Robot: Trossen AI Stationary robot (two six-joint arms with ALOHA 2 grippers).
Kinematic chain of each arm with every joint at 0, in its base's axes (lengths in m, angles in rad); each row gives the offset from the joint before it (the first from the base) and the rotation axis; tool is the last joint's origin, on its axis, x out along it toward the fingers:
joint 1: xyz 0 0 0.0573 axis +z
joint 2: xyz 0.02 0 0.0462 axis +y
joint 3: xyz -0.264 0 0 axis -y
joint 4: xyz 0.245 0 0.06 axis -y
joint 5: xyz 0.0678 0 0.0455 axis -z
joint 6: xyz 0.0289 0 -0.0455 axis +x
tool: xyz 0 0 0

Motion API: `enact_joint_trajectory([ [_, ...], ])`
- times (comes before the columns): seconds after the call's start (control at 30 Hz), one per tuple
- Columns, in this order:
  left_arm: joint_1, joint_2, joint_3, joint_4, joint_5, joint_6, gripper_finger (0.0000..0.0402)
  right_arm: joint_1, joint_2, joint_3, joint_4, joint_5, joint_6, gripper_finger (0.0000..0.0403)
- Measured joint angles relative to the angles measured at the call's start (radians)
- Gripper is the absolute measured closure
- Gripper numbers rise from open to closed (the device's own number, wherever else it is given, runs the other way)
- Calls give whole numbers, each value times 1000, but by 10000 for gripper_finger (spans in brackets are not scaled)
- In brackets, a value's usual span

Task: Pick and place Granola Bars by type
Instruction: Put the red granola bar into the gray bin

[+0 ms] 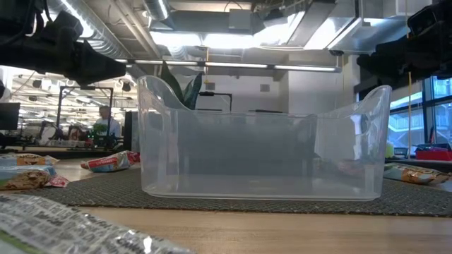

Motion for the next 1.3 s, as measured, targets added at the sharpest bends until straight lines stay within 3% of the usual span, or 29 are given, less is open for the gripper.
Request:
enact_joint_trajectory([
  [0.3, 0, 0, 0, -4, -13, 0, 180, 0, 0, 0, 0, 1, -80, 161],
  [0.87, -2, 35, 11, 105, -11, -19, 185, 0, 0, 0, 1, 2, -106, 161],
  [1.0, -2, 141, 89, 61, -12, -49, 191, 0, 0, 0, 1, 2, -106, 161],
  [1.17, -2, 384, 223, -25, -12, -90, 198, 0, 0, 0, 1, 2, -106, 161],
  [1.3, -2, 602, 393, -222, -11, -154, 204, 0, 0, 0, 1, 2, -106, 161],
])
